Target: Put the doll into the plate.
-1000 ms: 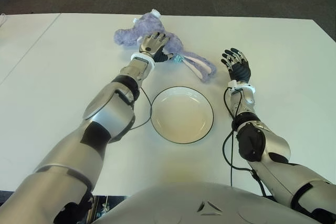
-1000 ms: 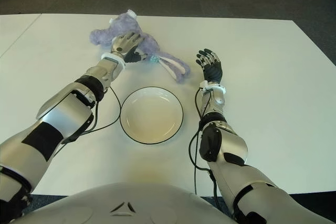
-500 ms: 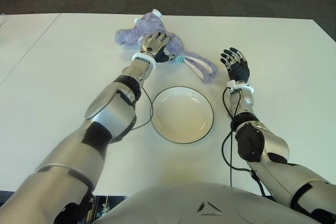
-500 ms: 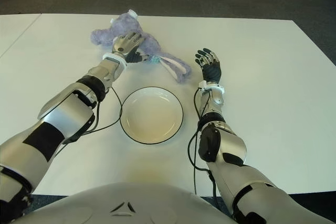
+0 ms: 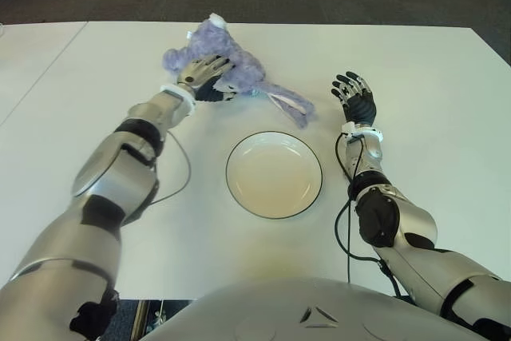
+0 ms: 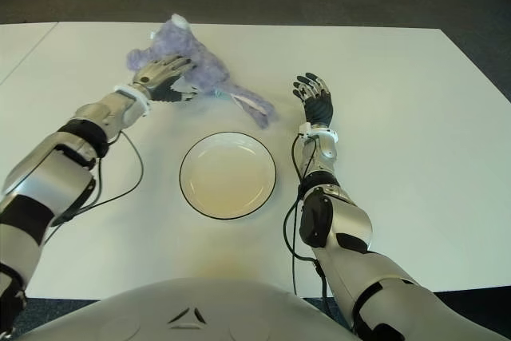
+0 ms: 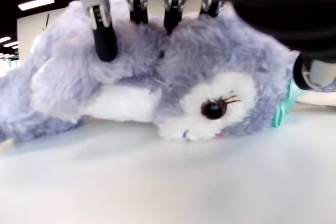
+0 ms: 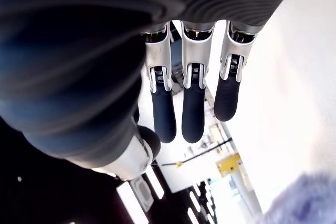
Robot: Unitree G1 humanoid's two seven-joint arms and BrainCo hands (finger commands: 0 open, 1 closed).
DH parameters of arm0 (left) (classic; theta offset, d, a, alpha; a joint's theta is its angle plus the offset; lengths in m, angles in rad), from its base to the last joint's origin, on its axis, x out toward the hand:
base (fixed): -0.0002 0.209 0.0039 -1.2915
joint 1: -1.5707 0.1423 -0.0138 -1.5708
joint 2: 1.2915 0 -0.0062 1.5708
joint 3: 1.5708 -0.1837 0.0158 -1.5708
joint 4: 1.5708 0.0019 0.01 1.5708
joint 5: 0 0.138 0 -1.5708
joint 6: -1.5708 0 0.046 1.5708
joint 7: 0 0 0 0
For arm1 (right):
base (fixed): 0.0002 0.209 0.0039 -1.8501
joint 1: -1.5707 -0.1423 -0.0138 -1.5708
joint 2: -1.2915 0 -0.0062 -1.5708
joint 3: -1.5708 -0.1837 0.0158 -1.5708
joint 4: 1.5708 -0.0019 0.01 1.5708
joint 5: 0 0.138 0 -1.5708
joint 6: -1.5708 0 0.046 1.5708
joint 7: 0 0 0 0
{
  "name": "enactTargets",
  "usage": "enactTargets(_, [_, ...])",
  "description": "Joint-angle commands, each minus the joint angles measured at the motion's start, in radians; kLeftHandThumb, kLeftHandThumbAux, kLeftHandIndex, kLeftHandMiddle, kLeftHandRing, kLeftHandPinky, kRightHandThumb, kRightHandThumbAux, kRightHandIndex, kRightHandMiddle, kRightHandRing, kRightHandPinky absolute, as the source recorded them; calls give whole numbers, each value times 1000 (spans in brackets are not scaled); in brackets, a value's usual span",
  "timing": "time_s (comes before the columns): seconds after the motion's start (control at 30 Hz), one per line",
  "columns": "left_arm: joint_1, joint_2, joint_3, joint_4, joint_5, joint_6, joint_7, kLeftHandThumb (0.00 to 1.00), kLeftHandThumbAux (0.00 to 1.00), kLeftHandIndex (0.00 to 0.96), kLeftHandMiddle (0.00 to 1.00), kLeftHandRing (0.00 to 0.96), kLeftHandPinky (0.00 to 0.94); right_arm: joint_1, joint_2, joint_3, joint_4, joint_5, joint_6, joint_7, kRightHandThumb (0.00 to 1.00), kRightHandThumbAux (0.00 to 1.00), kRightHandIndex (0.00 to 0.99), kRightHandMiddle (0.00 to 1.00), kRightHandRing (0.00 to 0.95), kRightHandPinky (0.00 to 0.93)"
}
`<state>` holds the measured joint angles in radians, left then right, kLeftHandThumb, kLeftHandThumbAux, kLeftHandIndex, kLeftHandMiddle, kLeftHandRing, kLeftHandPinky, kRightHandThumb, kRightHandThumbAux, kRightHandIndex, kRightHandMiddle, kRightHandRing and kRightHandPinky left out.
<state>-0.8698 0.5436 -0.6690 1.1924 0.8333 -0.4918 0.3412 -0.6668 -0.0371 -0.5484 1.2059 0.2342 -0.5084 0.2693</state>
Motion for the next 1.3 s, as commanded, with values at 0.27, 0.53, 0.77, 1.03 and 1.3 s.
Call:
enactTargets(0.27, [530, 309, 67, -434, -129, -154, -187, 295, 215, 0, 0, 0, 0, 257, 103, -43, 142, 45, 102, -26, 601, 882, 258, 320, 324, 304])
enactTargets(0.53, [629, 358, 118, -581, -170, -119, -239, 294, 207, 0, 0, 0, 0, 264, 106, -47, 138, 41, 82, -15, 614, 882, 306, 328, 335, 326])
enactTargets(0.77, [662, 362, 148, -635, -173, -93, -269, 294, 207, 0, 0, 0, 0, 264, 104, -38, 139, 28, 85, -34, 581, 879, 302, 328, 332, 320])
enactTargets(1.03, [682, 359, 175, -675, -172, -72, -297, 294, 207, 0, 0, 0, 0, 263, 99, -40, 140, 30, 93, -32, 604, 878, 300, 327, 325, 306])
enactTargets(1.3, [689, 351, 191, -690, -167, -61, -315, 294, 207, 0, 0, 0, 0, 259, 97, -44, 140, 34, 95, -23, 609, 876, 306, 326, 323, 313])
